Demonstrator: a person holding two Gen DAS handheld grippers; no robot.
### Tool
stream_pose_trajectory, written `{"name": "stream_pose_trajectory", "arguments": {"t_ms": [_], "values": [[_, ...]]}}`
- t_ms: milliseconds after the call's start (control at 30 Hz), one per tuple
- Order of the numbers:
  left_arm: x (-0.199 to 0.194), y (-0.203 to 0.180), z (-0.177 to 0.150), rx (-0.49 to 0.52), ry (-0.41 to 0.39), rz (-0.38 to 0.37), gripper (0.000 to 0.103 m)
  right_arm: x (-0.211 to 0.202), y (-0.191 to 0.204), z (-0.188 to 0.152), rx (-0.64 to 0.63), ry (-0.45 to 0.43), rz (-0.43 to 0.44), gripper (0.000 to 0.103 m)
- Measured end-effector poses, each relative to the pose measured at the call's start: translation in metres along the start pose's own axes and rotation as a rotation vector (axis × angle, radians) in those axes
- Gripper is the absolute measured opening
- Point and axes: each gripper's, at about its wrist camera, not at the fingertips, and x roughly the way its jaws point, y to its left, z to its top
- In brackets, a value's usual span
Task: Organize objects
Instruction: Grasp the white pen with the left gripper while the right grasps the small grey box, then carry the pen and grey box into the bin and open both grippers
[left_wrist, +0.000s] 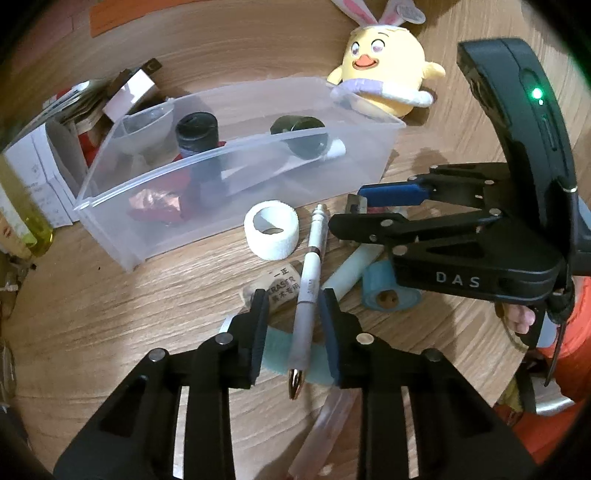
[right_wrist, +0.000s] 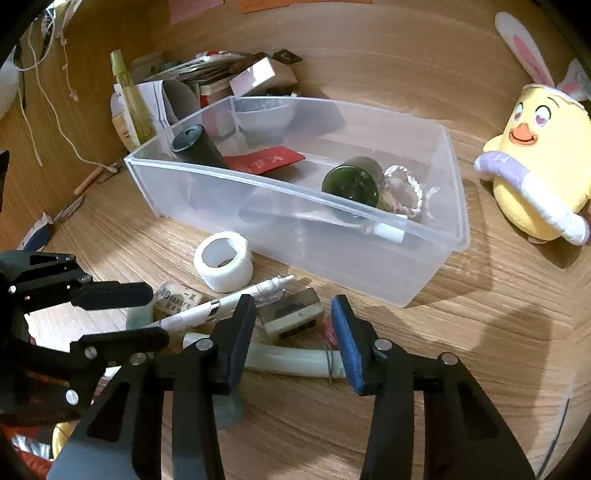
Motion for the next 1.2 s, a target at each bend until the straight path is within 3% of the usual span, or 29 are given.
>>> {"name": "stream_pose_trajectory", "arguments": {"t_ms": [100,167,633,1200], "values": [[0.004,-0.004,0.001,0.012,0.005,0.008,0.024,0.001,-0.001,0.001,0.006,-0.001,0.008,0.034],[0.005,-0.007,0.001,0.027,0.008,0.002,0.013,0.001,-0.002,0.001,0.01,-0.003,0.013,0.034],[-0.006,-0.014,0.001,0.069,-0.046,0.037,0.01,-0.022,-0.01,0.003,0.052,-0.066,0.014,0.034],[-0.048,-0.004,0.012,-0.009,-0.156,-0.008,0.01,-0.059,-0.013,0.008,0.075,-0.155,0.0,0.034]]}}
